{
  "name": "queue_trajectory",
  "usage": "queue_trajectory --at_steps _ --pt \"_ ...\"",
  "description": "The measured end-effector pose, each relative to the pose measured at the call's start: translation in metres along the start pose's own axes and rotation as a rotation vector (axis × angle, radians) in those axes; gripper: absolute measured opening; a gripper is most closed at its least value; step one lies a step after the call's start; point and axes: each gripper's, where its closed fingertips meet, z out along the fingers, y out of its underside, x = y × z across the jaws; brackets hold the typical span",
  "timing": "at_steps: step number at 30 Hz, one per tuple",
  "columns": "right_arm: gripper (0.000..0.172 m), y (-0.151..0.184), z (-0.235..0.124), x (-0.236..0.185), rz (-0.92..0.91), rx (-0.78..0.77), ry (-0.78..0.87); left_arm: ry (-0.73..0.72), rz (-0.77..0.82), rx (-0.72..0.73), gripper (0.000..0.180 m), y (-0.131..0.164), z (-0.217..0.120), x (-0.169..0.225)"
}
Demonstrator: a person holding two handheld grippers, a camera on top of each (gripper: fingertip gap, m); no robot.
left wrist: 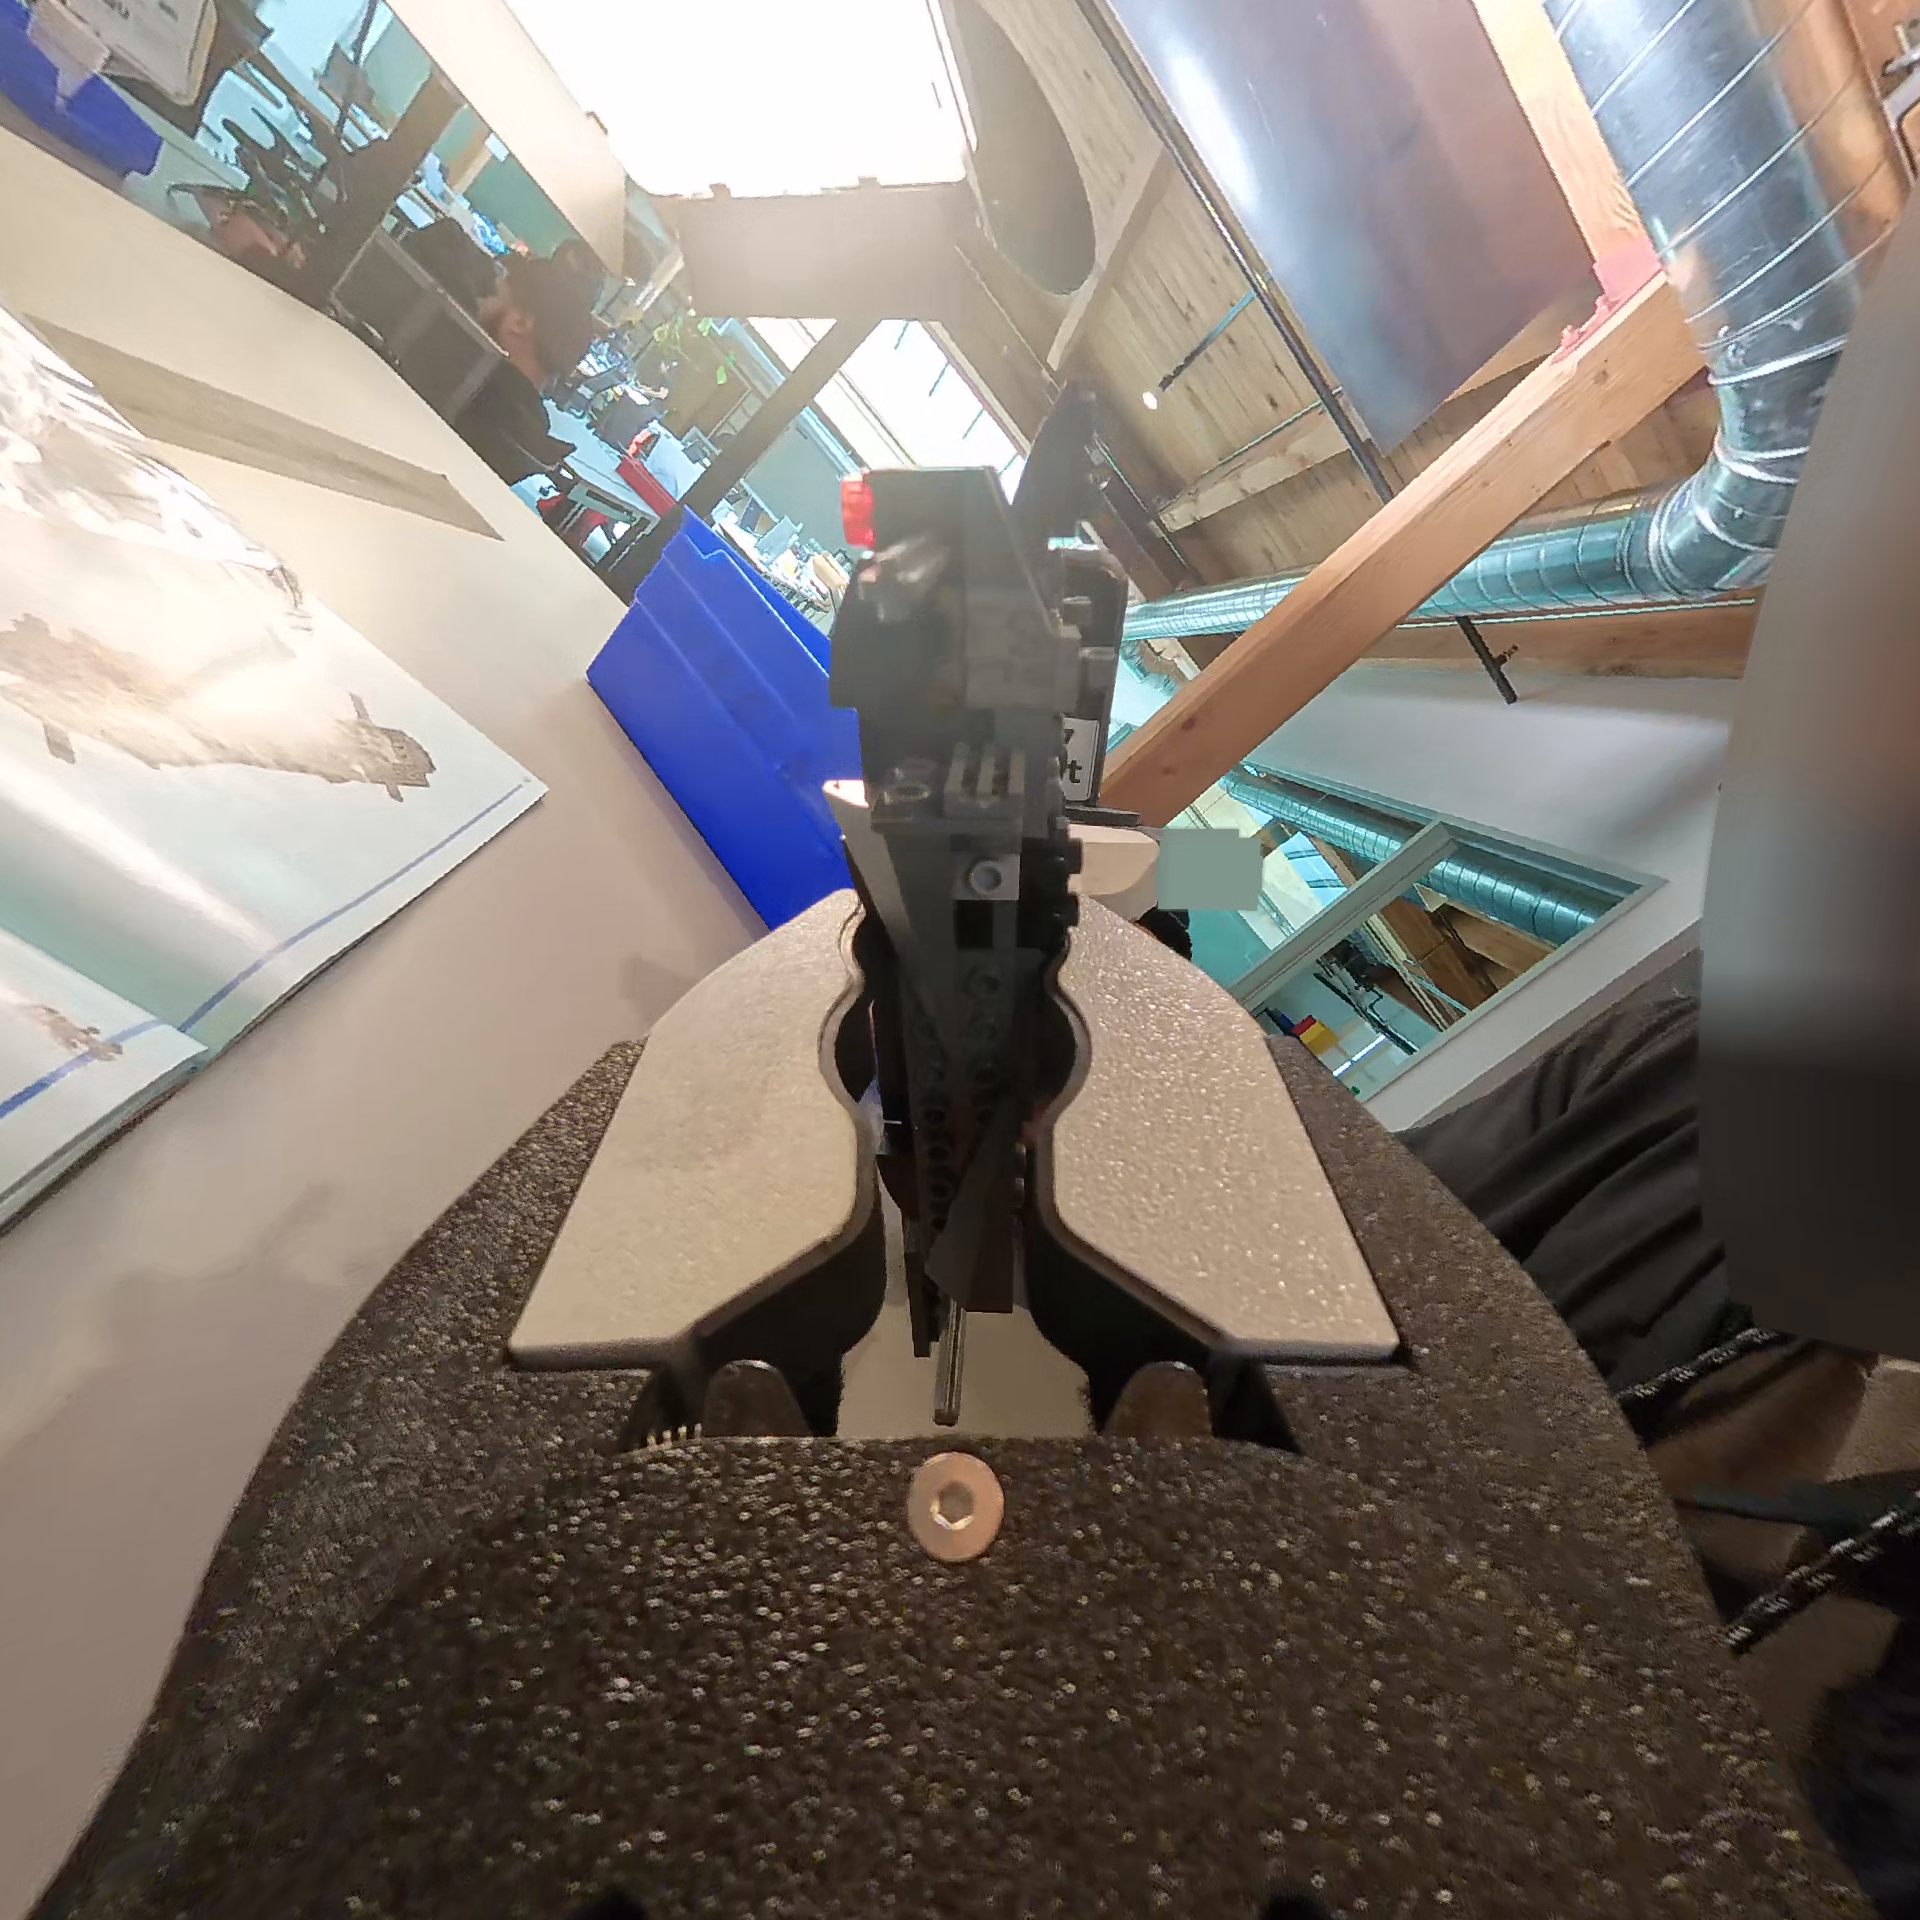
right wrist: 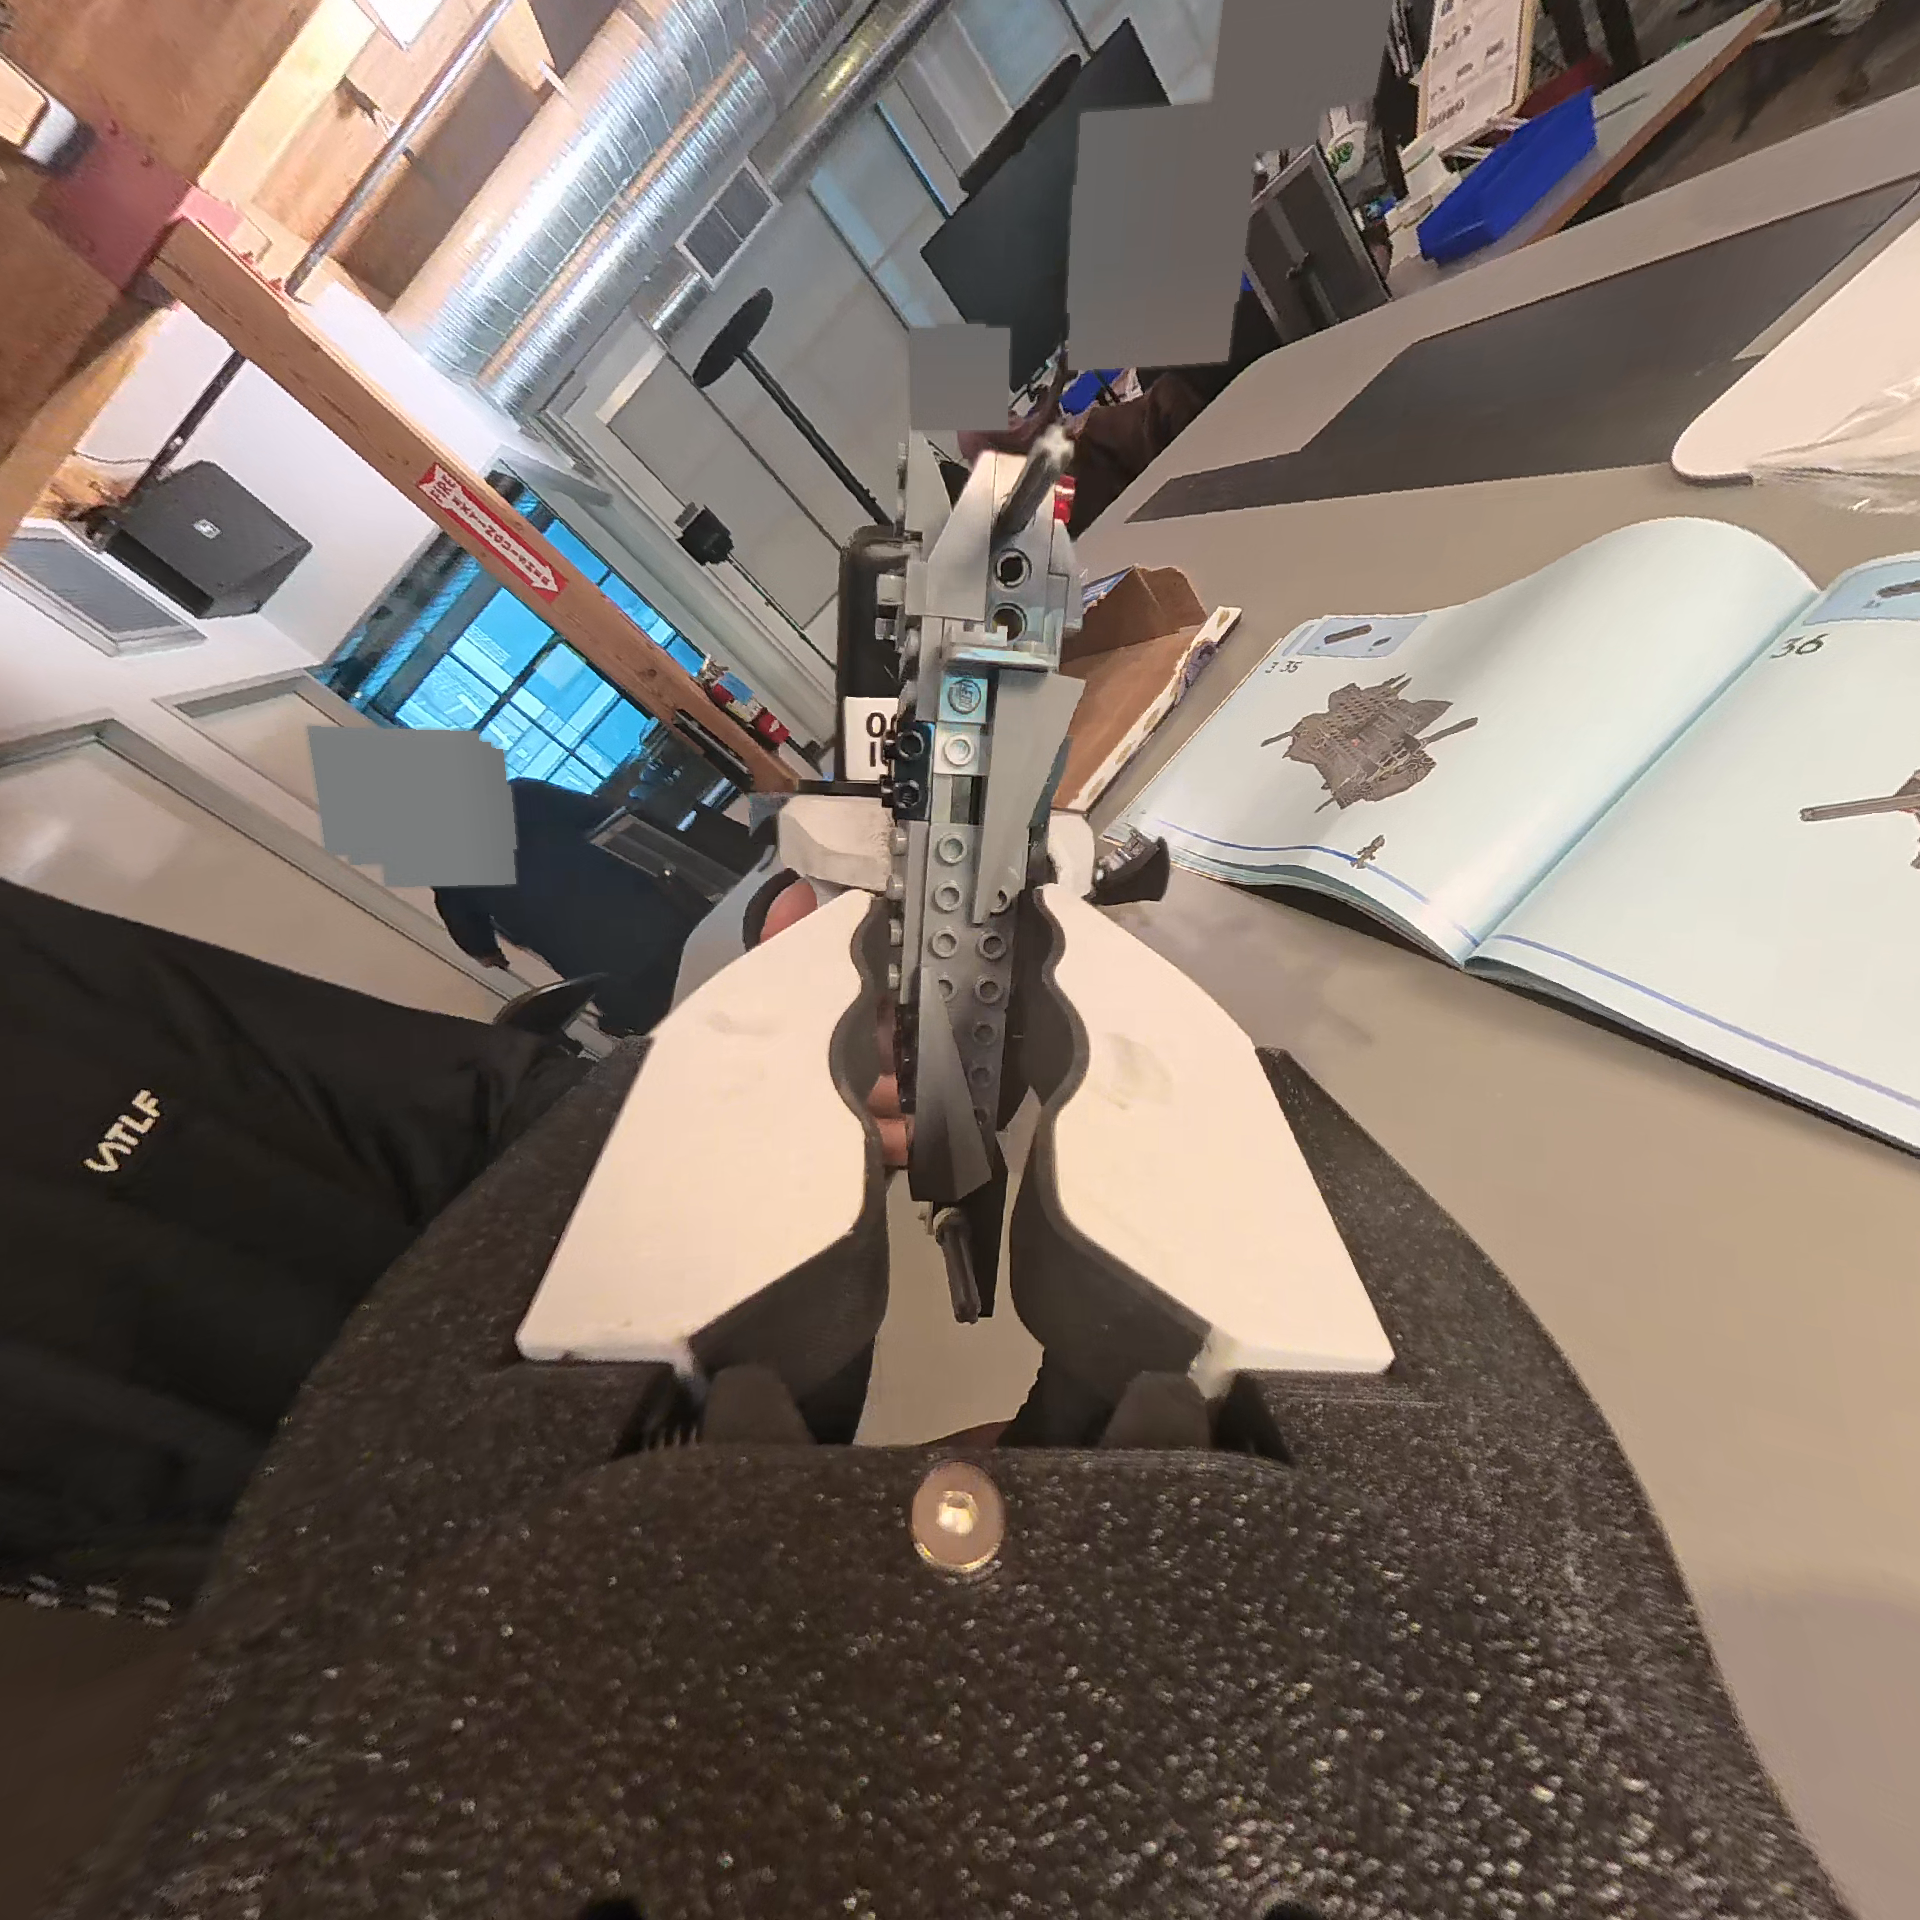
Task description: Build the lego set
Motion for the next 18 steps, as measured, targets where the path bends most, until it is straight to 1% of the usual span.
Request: queue_trajectory --at_steps 10,18 --pt "0.023 0.0035 0.0017 0.0057 0.09 0.016 -0.064 -0.124 -0.034 -0.029 0.028 0.0018 -0.002 -0.0061" --pt "0.023 0.0041 0.0042 0.0025 0.082 0.024 -0.085 -0.173 0.0 -0.038 0.028 0.001 -0.0049 -0.0029"
